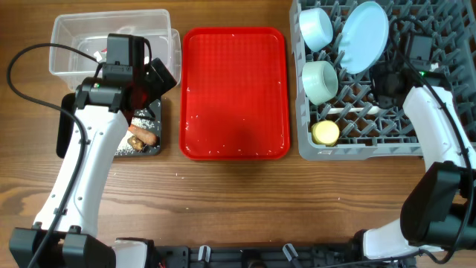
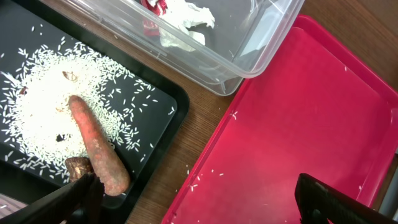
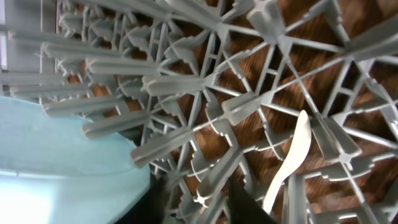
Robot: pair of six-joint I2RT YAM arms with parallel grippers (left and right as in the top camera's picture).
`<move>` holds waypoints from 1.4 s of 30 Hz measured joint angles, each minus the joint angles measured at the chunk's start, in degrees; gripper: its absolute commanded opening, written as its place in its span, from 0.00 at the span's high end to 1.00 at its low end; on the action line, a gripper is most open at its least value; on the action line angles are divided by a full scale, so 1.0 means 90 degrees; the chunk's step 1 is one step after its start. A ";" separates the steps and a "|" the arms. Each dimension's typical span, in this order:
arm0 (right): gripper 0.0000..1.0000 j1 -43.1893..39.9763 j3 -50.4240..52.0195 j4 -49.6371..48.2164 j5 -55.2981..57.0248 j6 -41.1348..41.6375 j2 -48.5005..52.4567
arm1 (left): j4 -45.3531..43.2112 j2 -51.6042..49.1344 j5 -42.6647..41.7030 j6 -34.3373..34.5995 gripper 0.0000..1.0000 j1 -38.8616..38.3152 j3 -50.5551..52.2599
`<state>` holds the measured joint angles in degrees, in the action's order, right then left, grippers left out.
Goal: Sort waste into correct bins and load items into the dishwasher rack
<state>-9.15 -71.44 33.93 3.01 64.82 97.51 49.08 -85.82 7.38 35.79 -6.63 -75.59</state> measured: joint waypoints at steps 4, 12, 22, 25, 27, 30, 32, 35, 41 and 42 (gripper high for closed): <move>0.37 0.0002 -0.0017 0.0709 -0.0073 -0.0559 -0.0066 | -0.0002 0.0000 0.0000 0.0000 0.00 0.0000 0.0000; 0.00 0.0226 -0.0165 0.1384 -0.0947 -0.3412 -0.2227 | 0.0000 0.0000 0.0000 -0.0002 0.00 0.0000 0.0000; 0.00 0.0471 -0.0376 0.1933 -0.2652 -0.4872 -0.5124 | -0.0002 0.0000 0.0000 -0.0002 0.00 0.0000 0.0000; 0.00 0.0471 -0.0376 0.2120 -0.2358 -0.4908 -0.5479 | -0.0002 0.0000 0.0000 -0.0002 0.00 0.0000 0.0000; 0.00 0.0471 -0.0376 0.2161 -0.2198 -0.4986 -0.5612 | 0.0000 0.0000 0.0000 -0.0002 0.00 0.0000 0.0000; 0.00 0.0488 -0.0359 0.2123 -0.2057 -0.5285 -0.5697 | 0.0000 0.0000 0.0000 -0.0002 0.00 0.0000 0.0000; 0.00 0.0551 -0.0204 0.1763 -0.1991 -0.5659 -0.5724 | 0.0000 0.0000 0.0000 -0.0002 0.00 0.0000 0.0000; 0.00 0.0568 0.0384 0.0860 -0.1945 -0.6057 -0.5858 | 0.0002 0.0000 -0.0002 -0.0005 0.00 0.0000 0.0000; 0.00 0.0568 0.2574 -0.0850 -0.1916 -0.6169 -0.7031 | 0.0000 0.0000 0.0000 -0.0017 0.00 0.0000 0.0000; 0.00 0.0568 0.3019 -0.1161 -0.1916 -0.6169 -0.7329 | 0.0000 0.0000 0.0000 -0.0017 0.00 0.0000 0.0000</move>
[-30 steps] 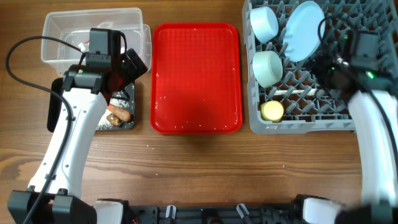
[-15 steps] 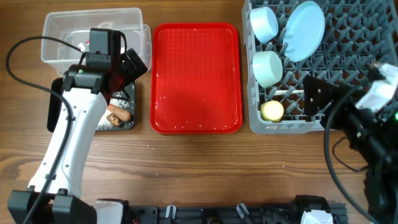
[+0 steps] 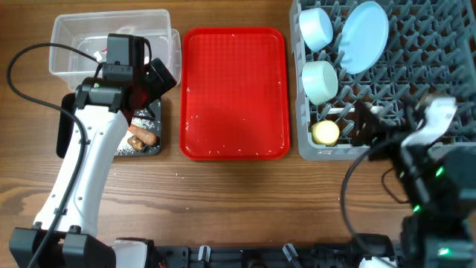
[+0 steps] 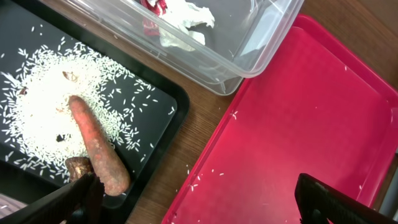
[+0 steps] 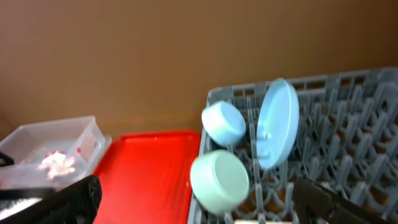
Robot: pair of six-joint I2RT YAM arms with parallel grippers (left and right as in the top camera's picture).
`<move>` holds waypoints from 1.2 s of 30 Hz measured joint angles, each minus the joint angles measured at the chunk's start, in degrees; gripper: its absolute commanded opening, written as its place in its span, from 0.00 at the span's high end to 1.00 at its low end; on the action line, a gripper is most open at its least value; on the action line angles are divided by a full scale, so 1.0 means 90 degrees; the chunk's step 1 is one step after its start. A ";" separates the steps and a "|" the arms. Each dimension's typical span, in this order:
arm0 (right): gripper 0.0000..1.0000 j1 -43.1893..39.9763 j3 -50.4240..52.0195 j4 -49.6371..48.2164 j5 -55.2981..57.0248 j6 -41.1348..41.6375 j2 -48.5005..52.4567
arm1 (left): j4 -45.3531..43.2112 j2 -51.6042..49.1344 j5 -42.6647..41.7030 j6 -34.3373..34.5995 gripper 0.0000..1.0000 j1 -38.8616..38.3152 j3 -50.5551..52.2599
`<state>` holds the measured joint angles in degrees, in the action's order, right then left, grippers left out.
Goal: Sort waste into correct bins and load items into the dishwasher rack
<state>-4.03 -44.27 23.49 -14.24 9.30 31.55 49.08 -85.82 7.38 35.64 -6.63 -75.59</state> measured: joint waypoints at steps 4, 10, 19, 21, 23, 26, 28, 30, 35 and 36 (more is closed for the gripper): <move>0.00 0.0124 0.1712 -0.1307 0.0066 0.0000 -0.1052 | 0.0002 0.0000 -0.0002 0.0000 0.00 0.0000 0.0000; 0.00 0.0755 0.3538 -0.2195 0.0515 0.0000 -0.2042 | 0.0002 0.0000 0.0000 0.0000 0.00 0.0000 0.0000; 0.00 0.0933 0.4867 -0.2630 0.0852 0.0000 -0.2968 | 0.0002 0.0000 0.0000 0.0000 0.00 0.0000 0.0000; 0.00 0.0933 0.4881 -0.2586 0.0882 0.0000 -0.3121 | 0.0000 0.0000 0.0000 -0.0002 0.00 0.0000 0.0000; 0.00 0.0933 0.4879 -0.2640 0.0901 0.0000 -0.3310 | 0.0000 0.0000 0.0000 -0.0002 0.00 0.0000 0.0000; 0.00 0.0933 0.4879 -0.2642 0.0903 0.0000 -0.3395 | 0.0002 0.0000 0.0000 -0.0002 0.00 0.0000 0.0000; 0.00 0.0933 0.4879 -0.2640 0.0906 0.0000 -0.3395 | 0.0000 0.0000 -0.0002 -0.0002 0.00 0.0000 0.0000; 0.00 0.0933 0.4879 -0.2642 0.0906 0.0000 -0.3395 | 0.0000 0.0000 0.0000 -0.0002 0.00 0.0000 0.0000; 0.00 0.0933 0.4879 -0.2642 0.0925 0.0000 -0.3395 | 0.0000 0.0000 0.0000 -0.0002 0.00 0.0000 0.0000; 0.00 0.0933 0.4879 -0.2640 0.0925 0.0000 -0.3395 | 0.0000 0.0000 0.0000 -0.0002 0.00 0.0000 0.0000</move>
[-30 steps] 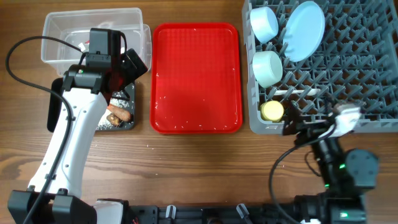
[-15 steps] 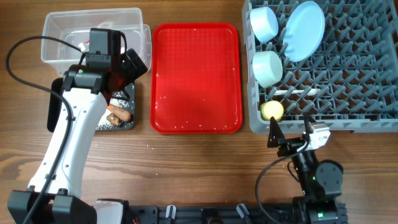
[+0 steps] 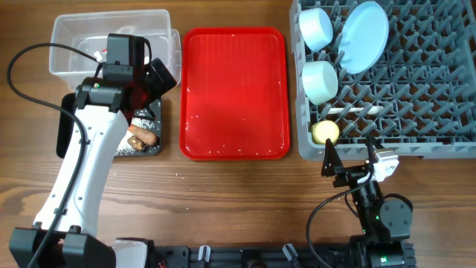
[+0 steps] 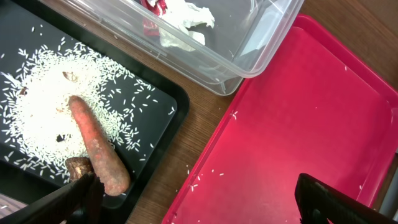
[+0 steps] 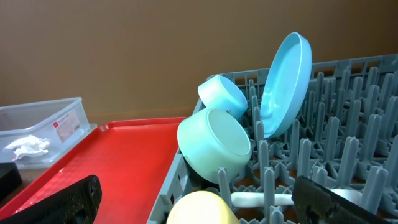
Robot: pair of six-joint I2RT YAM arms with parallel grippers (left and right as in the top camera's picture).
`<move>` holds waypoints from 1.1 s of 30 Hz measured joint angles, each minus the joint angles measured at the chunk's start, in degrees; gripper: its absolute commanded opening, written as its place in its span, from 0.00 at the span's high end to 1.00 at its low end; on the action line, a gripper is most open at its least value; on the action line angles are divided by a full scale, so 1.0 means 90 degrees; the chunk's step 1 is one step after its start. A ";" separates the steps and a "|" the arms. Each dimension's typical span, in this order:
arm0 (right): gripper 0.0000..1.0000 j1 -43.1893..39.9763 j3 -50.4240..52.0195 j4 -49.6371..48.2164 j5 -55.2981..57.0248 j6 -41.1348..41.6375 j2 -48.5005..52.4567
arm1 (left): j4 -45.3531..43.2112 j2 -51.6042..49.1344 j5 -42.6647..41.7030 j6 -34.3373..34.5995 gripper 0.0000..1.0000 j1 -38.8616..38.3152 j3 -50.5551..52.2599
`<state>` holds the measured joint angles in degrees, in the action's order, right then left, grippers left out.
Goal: Sort waste into correct bins and load items into the dishwasher rack
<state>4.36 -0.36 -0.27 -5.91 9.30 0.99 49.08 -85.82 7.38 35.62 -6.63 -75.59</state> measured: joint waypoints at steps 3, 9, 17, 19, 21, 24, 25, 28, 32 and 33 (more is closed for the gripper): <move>0.00 0.0000 0.0000 -0.0002 0.0000 0.0000 0.0000 | 0.0000 0.0000 -0.0002 0.0002 0.00 0.0000 0.0000; 0.00 0.0000 0.0000 0.0000 0.0000 0.0000 0.0000 | 0.0000 0.0000 0.0000 0.0000 0.00 0.0000 0.0000; 0.00 0.0000 0.0000 0.0000 0.0000 0.0000 0.0000 | 0.0049 0.0063 0.0005 0.0000 0.00 -0.0007 0.0000; 0.00 0.0000 0.0000 0.0000 0.0000 0.0000 0.0000 | 0.0090 0.0226 0.0007 0.0000 0.00 -0.0007 0.0002; 0.00 0.0000 0.0000 0.0000 0.0000 0.0000 0.0000 | -0.0017 0.0481 0.0002 -0.0027 0.00 -0.0007 0.0029; 0.00 0.0000 0.0000 0.0002 0.0000 0.0000 0.0000 | -0.0724 0.1032 -0.0097 -0.0374 0.00 -0.0007 0.0294; 0.00 0.0000 0.0000 0.0002 0.0000 0.0000 0.0000 | -0.1076 0.1290 -0.0211 -0.0634 0.00 -0.0007 0.0469; 0.00 0.0000 0.0000 0.0007 0.0000 0.0000 0.0000 | -0.2251 0.2052 -0.0559 -0.1430 0.00 -0.0007 0.1219; 0.00 0.0000 0.0000 0.0002 0.0000 0.0000 0.0000 | -0.3657 0.3155 -0.0872 -0.2069 0.00 0.0061 0.2613; 0.00 0.0000 0.0000 0.0010 0.0002 0.0000 0.0000 | -0.4012 0.3458 -0.0957 -0.2140 0.00 0.0148 0.3033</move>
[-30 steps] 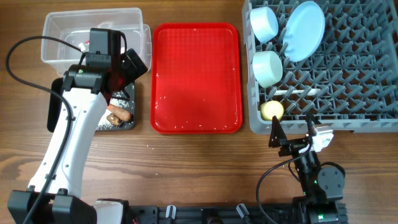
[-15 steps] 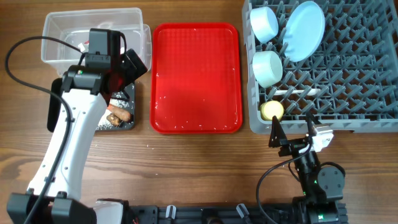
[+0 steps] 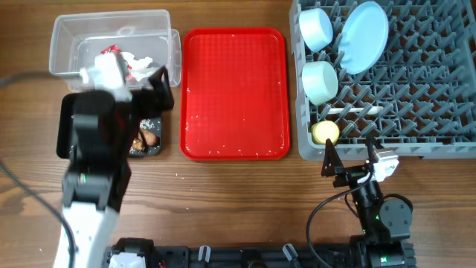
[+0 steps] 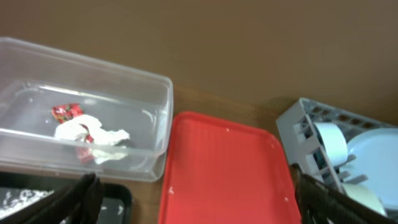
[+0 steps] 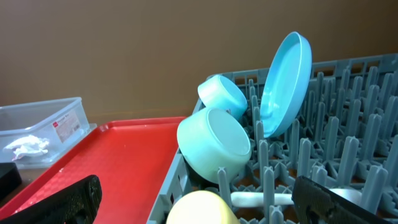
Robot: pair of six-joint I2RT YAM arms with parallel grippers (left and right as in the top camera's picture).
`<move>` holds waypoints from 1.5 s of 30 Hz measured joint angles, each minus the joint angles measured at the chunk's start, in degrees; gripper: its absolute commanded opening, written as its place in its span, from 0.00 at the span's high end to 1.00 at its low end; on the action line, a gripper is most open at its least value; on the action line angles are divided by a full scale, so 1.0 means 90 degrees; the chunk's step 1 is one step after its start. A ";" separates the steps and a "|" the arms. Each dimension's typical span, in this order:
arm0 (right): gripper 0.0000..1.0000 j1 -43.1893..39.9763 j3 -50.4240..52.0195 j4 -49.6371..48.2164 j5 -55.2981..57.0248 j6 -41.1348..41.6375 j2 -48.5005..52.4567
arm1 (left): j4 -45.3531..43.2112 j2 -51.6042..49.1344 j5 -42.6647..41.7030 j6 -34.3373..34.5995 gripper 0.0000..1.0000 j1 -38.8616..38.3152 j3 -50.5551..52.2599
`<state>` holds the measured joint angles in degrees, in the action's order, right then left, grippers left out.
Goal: Sort waste into correct bins and load items into the dishwasher rack
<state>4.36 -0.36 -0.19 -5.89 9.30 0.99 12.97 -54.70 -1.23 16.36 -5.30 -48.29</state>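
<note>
Crumpled paper scraps [image 3: 130, 61] lie in the clear bin [image 3: 67, 33]. A carrot [image 3: 149, 138] and rice sit on the black tray [image 3: 65, 134], mostly hidden under my left arm. The red tray [image 3: 234, 93] holds only rice grains. In the grey rack [image 3: 416, 82] stand two mint cups [image 3: 320, 80], a blue plate [image 3: 364, 36], a yellow cup [image 3: 325, 132] and a white spoon [image 3: 357, 110]. My left gripper [image 4: 199, 202] is open and empty, raised, facing bin and red tray. My right gripper [image 3: 348, 156] is open and empty in front of the rack.
Bare wooden table lies along the front edge between the two arms. The rack's tall grey pegs [image 5: 348, 155] rise right before the right fingers. The clear bin's rim [image 4: 168, 112] stands above the black tray.
My left arm has drawn back toward the table's front; its camera, which looked straight down on the carrot and tray corner, now looks level across the bin and red tray. The right arm is unchanged.
First my right gripper was down among the rack's pegs by the white spoon while the left hung open over the black tray's corner. Then the right was at the rack's front edge, then low before the rack, open. Now the left has pulled back too, empty.
</note>
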 measured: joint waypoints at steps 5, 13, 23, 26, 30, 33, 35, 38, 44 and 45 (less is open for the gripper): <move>0.00 0.0000 0.0000 0.0012 0.0000 -0.0002 0.0000 | -0.1154 0.1460 -0.0265 -0.0194 0.00 0.0607 0.1982; 0.00 0.0000 0.0000 0.0012 0.0000 0.0000 0.0000 | -0.1566 0.3854 -0.0352 -0.0270 0.00 0.0814 0.4235; 0.00 0.0000 0.0000 0.0012 0.0000 0.0000 0.0000 | -0.1224 0.5612 -0.0352 -0.0284 0.00 0.0811 0.5236; 0.00 0.0000 0.0000 0.0012 0.0000 -0.0002 0.0000 | -0.0979 0.5756 -0.0352 -0.0287 0.00 0.0811 0.5272; 0.00 0.0000 0.0000 0.0012 0.0000 0.0000 0.0000 | -0.0986 0.5977 -0.0355 -0.0287 0.00 0.0811 0.5275; 0.00 0.0000 0.0000 0.0012 0.0000 -0.0002 0.0000 | -0.0986 0.5986 -0.0352 -0.0287 0.00 0.0814 0.5275; 0.00 0.0000 0.0000 0.0012 0.0000 0.0000 0.0000 | -0.0986 0.5984 -0.0352 -0.0287 0.00 0.0811 0.5275; 0.00 0.0000 0.0000 0.0012 0.0000 0.0000 0.0000 | -0.0986 0.5986 -0.0352 -0.0287 0.00 0.0811 0.5275; 0.00 0.0000 0.0000 0.0012 0.0000 0.0000 0.0000 | -0.0986 0.5984 -0.0352 -0.0287 0.00 0.0814 0.5275; 0.00 0.0000 0.0000 0.0012 0.0000 0.0000 0.0000 | -0.0986 0.5986 -0.0352 -0.0287 0.00 0.0811 0.5275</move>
<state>4.36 -0.36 -0.08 -5.89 9.30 0.99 4.10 -0.82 -4.40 13.78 2.00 -0.82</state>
